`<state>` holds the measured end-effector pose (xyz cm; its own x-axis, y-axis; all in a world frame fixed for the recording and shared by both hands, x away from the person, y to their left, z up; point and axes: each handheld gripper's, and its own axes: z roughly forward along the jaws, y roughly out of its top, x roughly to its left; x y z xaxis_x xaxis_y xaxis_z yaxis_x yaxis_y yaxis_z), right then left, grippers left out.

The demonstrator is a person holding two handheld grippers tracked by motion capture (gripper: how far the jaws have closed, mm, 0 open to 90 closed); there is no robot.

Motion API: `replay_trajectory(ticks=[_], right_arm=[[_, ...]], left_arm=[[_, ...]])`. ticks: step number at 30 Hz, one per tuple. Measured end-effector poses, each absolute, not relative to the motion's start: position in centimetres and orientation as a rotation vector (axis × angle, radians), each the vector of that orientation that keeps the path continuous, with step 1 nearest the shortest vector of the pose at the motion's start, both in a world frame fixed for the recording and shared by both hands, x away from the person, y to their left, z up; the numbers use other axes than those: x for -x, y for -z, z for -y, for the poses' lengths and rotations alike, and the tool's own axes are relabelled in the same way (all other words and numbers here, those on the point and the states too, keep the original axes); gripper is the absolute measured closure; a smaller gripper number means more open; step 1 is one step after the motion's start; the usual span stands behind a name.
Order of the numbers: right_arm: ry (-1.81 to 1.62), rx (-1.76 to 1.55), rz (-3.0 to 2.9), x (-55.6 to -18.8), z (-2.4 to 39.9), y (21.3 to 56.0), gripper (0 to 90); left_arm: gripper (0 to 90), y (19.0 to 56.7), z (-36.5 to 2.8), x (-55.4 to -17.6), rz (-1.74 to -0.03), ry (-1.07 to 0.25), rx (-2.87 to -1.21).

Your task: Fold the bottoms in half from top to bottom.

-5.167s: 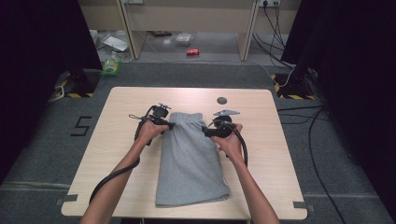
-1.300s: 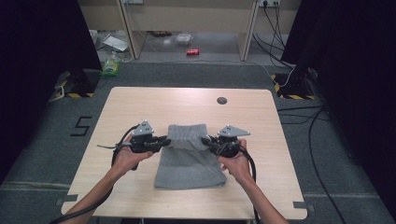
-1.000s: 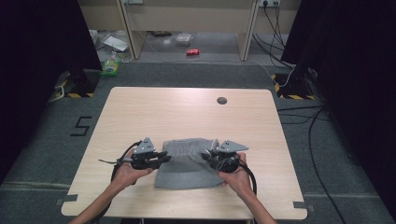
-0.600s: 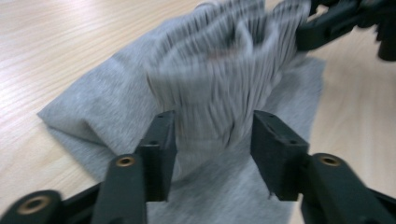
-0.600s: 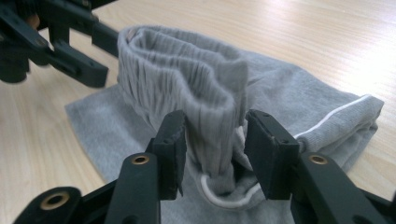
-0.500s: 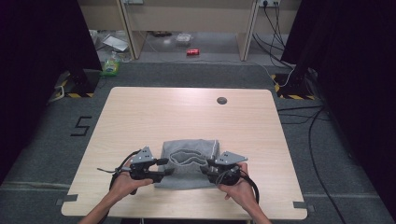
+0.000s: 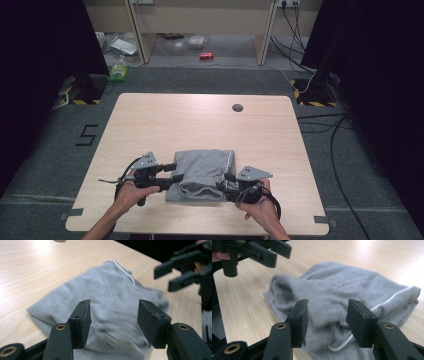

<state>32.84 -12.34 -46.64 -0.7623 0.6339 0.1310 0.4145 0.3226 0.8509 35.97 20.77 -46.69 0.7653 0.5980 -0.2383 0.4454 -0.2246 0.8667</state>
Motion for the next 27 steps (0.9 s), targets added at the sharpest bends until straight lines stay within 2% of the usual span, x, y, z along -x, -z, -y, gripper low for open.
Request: replay_trajectory(ticks=[8, 15, 18, 23, 27], right_arm=[[-1.305, -0.868, -2.430, -33.2, 9.5, 47.2, 52.3], [-1.150, -0.769, -2.531, -31.8, 8.4, 48.9, 58.4], [-1.123, -0.753, -2.531, -31.3, 8.3, 49.7, 59.0], [-1.122, -0.756, -2.525, -31.3, 8.2, 49.7, 57.0], [-1.229, -0.846, -2.495, -31.7, 8.7, 49.1, 49.6]], left_arm=[[42.2, 47.9, -18.0, -34.6, -0.751, -0.280, -2.005], [43.1, 49.9, -17.3, -31.7, -0.662, -0.438, -2.134], [44.1, 50.7, -16.9, -31.2, -0.648, -0.487, -2.137], [43.9, 50.2, -16.6, -31.2, -0.644, -0.498, -2.162], [40.7, 49.7, -17.0, -31.8, -0.677, -0.407, -2.126]])
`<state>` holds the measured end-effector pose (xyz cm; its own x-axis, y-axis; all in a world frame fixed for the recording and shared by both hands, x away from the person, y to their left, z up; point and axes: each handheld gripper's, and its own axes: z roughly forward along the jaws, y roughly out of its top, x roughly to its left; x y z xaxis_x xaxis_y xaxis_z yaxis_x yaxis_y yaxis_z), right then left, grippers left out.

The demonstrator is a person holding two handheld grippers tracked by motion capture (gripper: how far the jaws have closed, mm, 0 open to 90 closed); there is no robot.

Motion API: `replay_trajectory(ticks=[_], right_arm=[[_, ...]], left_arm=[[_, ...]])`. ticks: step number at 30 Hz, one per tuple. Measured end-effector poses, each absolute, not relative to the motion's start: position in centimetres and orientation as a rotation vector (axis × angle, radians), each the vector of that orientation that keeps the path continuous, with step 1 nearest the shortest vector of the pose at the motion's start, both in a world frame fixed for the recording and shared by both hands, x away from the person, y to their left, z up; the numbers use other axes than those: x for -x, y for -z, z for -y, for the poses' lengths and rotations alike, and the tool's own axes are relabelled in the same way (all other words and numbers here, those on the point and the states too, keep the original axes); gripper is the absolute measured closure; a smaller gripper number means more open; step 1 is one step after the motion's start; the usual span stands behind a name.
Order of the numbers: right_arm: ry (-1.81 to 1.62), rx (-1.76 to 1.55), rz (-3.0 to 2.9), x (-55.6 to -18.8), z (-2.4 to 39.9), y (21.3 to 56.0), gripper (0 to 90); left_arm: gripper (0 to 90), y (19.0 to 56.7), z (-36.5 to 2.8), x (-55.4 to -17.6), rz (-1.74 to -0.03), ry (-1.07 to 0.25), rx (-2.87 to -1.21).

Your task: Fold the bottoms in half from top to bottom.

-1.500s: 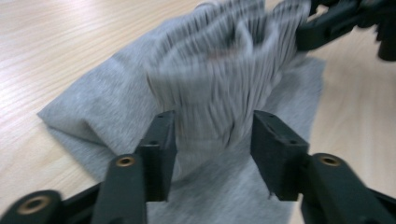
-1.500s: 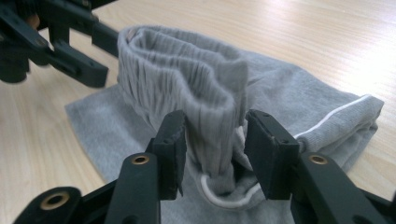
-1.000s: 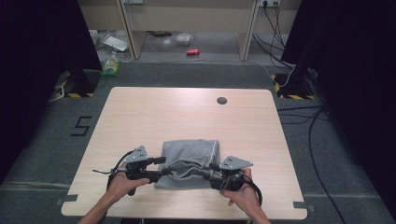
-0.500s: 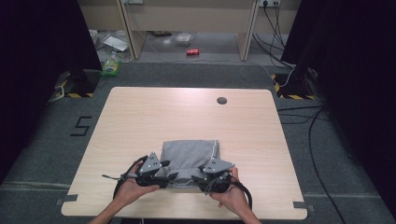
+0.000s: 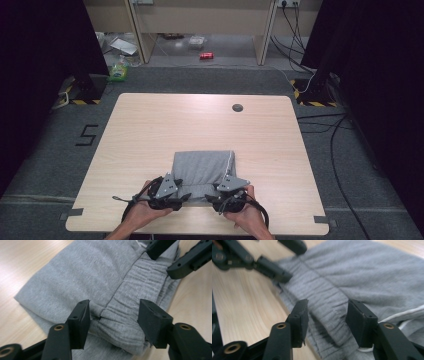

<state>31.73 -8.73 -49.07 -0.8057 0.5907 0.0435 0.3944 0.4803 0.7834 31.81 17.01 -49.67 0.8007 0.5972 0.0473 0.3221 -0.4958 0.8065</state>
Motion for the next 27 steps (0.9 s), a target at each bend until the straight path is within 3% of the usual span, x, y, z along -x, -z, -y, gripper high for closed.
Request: replay_trajectory(ticks=[10, 27], right_arm=[[-1.269, -0.937, -2.394, -33.7, 9.7, 47.3, 44.7], [-1.234, -1.082, -2.318, -39.0, 11.4, 45.9, 42.8]], left_arm=[[35.3, 47.9, -17.9, -33.7, -0.758, -0.314, -2.060], [33.5, 46.3, -17.3, -38.0, -0.860, -0.304, -2.046]])
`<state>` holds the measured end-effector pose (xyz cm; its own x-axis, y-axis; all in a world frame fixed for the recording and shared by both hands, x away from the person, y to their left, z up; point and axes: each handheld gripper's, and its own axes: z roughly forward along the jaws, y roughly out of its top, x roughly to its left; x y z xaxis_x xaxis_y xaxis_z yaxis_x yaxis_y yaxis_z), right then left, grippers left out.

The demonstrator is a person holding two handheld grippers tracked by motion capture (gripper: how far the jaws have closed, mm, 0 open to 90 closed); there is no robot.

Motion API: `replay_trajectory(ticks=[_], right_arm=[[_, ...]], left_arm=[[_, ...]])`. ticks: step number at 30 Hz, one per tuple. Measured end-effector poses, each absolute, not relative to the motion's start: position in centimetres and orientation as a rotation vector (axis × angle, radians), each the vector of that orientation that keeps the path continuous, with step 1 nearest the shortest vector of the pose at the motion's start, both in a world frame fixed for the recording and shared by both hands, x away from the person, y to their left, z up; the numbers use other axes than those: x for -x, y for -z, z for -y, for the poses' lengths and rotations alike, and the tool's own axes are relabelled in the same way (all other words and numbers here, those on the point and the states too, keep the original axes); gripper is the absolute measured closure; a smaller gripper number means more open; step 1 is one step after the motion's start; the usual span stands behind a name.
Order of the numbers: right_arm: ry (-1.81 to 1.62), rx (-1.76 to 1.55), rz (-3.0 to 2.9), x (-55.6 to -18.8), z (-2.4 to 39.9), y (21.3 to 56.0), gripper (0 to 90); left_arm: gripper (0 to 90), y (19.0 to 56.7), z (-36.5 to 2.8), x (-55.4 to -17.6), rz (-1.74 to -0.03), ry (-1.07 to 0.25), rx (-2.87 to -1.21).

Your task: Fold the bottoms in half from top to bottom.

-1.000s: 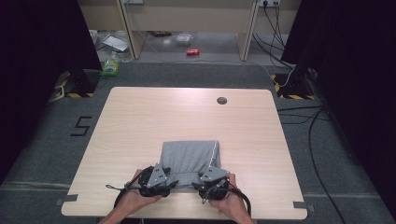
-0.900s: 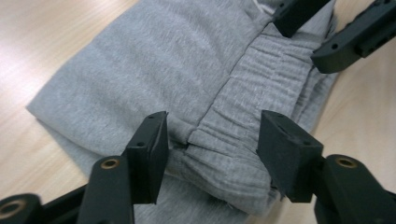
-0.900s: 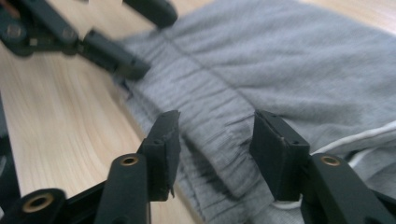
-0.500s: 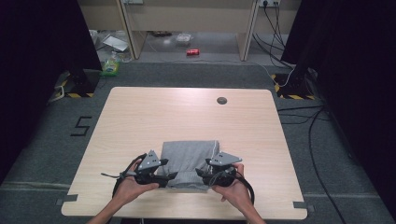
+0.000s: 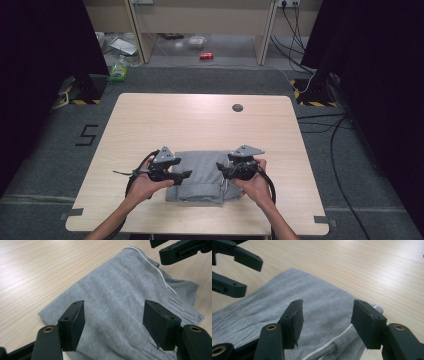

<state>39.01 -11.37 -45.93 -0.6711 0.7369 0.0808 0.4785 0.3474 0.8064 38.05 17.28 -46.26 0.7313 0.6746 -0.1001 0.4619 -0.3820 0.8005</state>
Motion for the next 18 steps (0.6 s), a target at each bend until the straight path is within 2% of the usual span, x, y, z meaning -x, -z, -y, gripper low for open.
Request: replay_trajectory(ticks=[7, 18], right_arm=[[-1.203, -1.131, -2.292, -40.9, 11.4, 46.0, 42.9], [-1.166, -1.237, -2.223, -42.6, 12.9, 46.7, 42.6]], left_arm=[[32.9, 46.1, -17.7, -39.5, -0.910, -0.278, -2.035], [32.5, 47.6, -18.8, -41.2, -0.985, -0.320, -2.051]])
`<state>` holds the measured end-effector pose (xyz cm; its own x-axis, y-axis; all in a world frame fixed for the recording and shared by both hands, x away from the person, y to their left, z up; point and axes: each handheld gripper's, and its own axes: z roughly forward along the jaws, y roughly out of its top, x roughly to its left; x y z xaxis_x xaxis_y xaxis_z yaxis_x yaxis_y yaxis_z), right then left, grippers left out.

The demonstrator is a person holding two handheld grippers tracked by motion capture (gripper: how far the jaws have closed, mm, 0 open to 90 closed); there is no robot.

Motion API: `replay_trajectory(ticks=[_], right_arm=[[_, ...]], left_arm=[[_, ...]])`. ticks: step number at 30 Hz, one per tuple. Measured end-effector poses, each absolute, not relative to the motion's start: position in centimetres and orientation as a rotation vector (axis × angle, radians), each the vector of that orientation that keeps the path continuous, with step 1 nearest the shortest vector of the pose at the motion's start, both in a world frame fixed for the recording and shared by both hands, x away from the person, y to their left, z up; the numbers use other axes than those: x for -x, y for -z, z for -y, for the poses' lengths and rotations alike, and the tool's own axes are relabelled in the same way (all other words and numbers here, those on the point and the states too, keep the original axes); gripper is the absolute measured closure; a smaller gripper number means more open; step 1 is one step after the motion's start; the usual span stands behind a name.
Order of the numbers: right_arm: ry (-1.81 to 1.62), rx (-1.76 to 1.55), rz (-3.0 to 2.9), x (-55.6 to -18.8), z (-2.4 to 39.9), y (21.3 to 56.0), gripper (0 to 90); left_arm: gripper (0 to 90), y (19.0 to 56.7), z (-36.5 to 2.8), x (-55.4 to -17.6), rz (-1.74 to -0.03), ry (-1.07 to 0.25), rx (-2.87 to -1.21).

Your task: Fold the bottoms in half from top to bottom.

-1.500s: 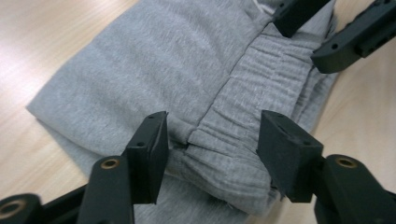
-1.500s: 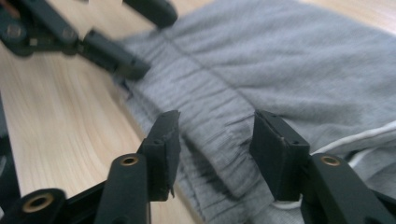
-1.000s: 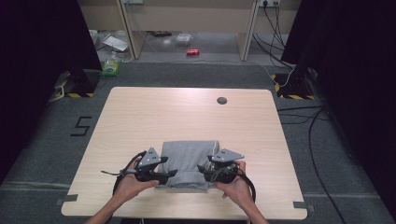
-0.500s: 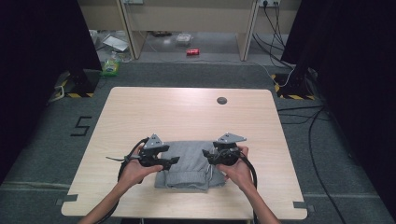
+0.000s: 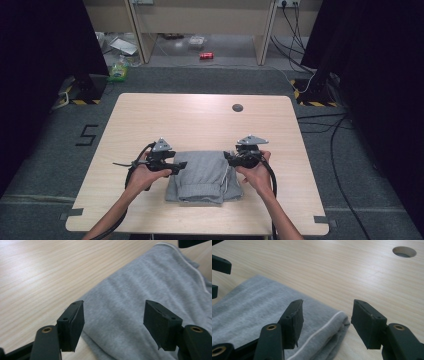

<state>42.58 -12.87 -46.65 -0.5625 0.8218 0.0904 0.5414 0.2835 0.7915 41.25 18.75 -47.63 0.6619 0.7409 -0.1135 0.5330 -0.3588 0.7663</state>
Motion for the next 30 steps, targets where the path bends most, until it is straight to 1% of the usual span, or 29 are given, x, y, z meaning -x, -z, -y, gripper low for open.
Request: replay_trajectory(ticks=[4, 12, 18, 30], right_arm=[[-1.157, -1.256, -2.232, -42.9, 13.1, 47.3, 42.2], [-1.079, -1.230, -2.276, -42.9, 12.4, 48.3, 42.1], [-1.023, -1.247, -2.289, -43.1, 12.8, 49.2, 41.9], [-1.016, -1.287, -2.303, -43.3, 12.9, 50.2, 41.9]], left_arm=[[33.1, 48.2, -18.8, -41.7, -0.996, -0.323, -2.061], [34.2, 49.7, -18.7, -42.3, -1.005, -0.365, -2.112], [34.5, 50.6, -18.5, -42.4, -1.008, -0.396, -2.154], [34.9, 51.3, -18.9, -42.5, -1.025, -0.345, -2.115]])
